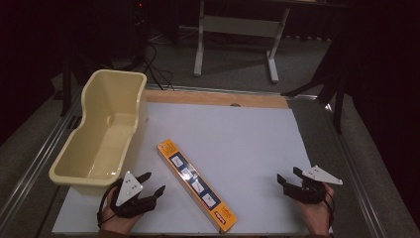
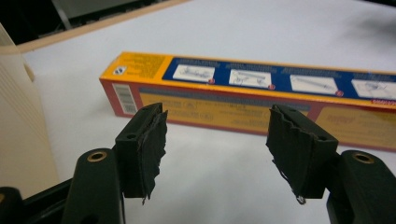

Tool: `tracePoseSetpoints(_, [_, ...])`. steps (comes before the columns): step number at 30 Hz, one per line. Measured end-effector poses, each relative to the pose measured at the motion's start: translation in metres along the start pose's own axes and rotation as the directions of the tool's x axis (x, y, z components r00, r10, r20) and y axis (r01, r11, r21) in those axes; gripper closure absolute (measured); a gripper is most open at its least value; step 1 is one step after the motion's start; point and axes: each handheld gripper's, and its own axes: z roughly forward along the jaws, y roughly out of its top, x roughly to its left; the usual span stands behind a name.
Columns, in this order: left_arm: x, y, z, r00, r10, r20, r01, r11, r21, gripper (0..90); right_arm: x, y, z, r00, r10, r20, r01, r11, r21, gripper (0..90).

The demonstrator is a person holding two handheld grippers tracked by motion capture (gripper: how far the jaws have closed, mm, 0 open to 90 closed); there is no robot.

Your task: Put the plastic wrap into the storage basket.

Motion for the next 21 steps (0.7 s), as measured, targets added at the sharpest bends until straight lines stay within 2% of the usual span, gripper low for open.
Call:
tracePoseSetpoints(7, [0.001,0.0,0.0,0.9999,-0.003,-0.014,0.003,1.0,-0.009,36.7,0.001,0.001,0.0,0.9999,0.007,-0.009,-0.007,1.0,-0.005,28.9])
tracePoseSetpoints(15, [-0.001,0.002,0.001,1.0,0.003,-0.008,-0.003,0.9996,-0.028,36.2,0.007,0.003,0.002,0.9996,0.0,-0.028,0.0,1.0,-0.011,32.3])
tracePoseSetpoints(21, [0.0,0.001,0.0,0.9997,-0.006,-0.023,0.005,0.9994,-0.033,35.8,0.014,0.006,0.001,0.9939,0.028,-0.107,-0.031,0.999,-0.024,34.5])
